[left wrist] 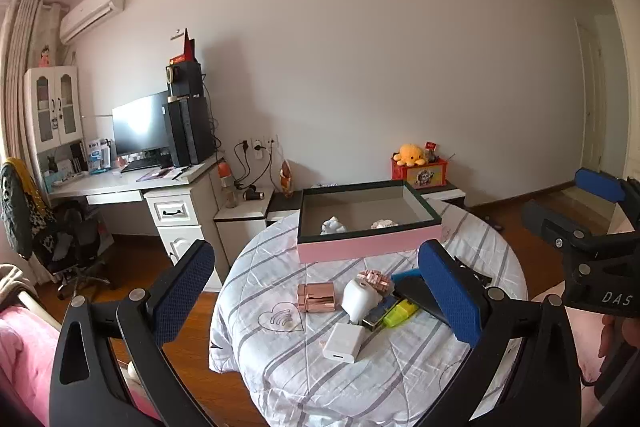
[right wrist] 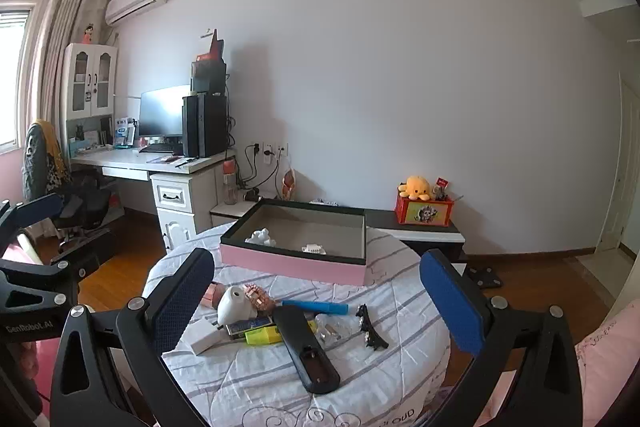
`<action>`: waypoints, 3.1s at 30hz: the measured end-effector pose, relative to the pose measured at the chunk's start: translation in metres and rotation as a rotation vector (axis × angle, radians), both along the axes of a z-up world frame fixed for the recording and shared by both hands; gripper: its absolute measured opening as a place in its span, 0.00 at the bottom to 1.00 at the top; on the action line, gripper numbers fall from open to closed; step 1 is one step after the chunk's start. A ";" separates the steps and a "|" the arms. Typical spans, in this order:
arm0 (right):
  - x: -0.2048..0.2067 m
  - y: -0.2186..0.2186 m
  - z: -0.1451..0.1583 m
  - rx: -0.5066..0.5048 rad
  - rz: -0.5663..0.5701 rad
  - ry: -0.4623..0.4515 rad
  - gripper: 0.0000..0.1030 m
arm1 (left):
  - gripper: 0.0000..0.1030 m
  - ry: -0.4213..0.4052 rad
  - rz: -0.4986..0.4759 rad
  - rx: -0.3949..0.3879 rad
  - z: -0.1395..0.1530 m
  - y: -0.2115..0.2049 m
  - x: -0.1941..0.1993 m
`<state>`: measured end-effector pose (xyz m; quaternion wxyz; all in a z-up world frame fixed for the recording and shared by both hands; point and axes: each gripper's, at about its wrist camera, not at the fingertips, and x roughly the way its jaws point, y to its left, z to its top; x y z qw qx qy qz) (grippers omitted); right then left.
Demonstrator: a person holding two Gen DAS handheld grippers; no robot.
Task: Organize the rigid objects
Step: 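Withdraw both tools from the pink box back over the bed, then grasp the white charger with the left tool while the right tool grasps the black hair clip, then carry the charger and hair clip into the pink box and release both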
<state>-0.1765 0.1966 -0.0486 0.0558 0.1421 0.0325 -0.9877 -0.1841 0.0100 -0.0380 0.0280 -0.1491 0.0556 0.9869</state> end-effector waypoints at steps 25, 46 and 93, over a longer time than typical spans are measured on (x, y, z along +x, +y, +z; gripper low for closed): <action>-0.056 0.018 -0.054 0.018 -0.015 -0.175 1.00 | 1.00 -0.230 -0.051 0.054 -0.060 -0.005 -0.067; -0.123 0.077 -0.146 -0.013 -0.086 -0.446 1.00 | 0.63 -0.574 -0.134 -0.036 -0.180 0.003 -0.132; -0.143 0.064 -0.100 -0.060 0.141 -0.380 0.19 | 0.39 -0.420 -0.239 0.008 -0.119 -0.007 -0.120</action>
